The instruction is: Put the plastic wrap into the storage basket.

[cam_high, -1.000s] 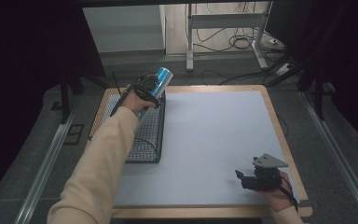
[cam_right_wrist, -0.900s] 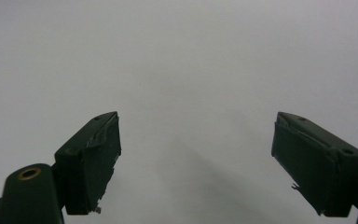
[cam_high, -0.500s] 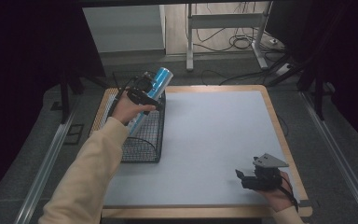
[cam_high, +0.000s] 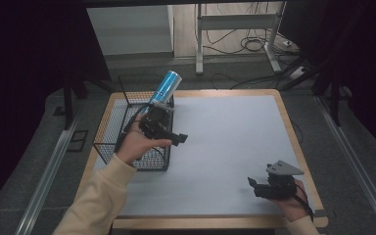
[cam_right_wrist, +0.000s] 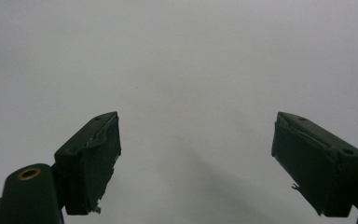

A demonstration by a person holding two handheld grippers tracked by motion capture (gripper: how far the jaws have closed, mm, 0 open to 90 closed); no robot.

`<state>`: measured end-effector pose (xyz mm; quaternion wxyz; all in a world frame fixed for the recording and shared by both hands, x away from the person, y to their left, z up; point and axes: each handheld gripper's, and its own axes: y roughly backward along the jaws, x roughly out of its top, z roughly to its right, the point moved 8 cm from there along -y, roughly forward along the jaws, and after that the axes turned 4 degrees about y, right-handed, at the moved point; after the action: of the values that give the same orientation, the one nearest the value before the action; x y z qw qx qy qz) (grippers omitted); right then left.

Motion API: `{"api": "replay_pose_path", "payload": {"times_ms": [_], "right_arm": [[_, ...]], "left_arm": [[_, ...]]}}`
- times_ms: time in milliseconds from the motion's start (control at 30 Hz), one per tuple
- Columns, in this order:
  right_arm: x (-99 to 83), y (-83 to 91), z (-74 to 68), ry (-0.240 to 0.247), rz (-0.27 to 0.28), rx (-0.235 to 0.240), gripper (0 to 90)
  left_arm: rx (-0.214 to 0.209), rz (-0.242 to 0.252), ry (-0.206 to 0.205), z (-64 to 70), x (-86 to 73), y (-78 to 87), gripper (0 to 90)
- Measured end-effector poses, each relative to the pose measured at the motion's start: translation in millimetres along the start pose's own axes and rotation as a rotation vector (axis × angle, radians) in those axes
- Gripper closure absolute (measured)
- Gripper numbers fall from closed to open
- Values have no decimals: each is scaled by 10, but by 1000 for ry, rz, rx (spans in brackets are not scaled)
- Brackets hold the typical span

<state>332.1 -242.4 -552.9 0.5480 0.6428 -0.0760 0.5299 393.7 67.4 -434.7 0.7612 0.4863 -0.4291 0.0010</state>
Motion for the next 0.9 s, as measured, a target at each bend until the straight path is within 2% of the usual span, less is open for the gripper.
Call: {"api": "replay_pose_path", "payload": {"times_ms": [33,67,100,133,167,367,500,567,733,900], "right_arm": [[2,1,0,-1,1,0,158],[2,2,2,-2,1,0,158],[2,1,3,-2,2,0,158],[2,1,3,-1,3,0,158],[2,1,3,-1,3,0,158],[2,-6,0,1,3,2,158],[-1,-10,-10,6,1,4,158],[1,-13,-9,5,2,2,158],[-5,-21,-9,1,0,2,158],[-4,-32,-8,3,1,1,158]], "left_arm": [[9,-9,-38,110,-80,-36,123],[9,-9,-38,110,-80,-36,125],[7,-7,-43,166,-116,-54,127],[-3,-8,-58,277,-202,-94,126],[-3,-8,-58,277,-202,-94,127],[-39,-10,-90,520,-489,-182,132],[-42,-7,-83,555,-596,-222,135],[-42,-6,-92,578,-644,-219,135],[-63,-11,-98,644,-784,-251,136],[-73,-21,-102,675,-841,-298,136]]}}
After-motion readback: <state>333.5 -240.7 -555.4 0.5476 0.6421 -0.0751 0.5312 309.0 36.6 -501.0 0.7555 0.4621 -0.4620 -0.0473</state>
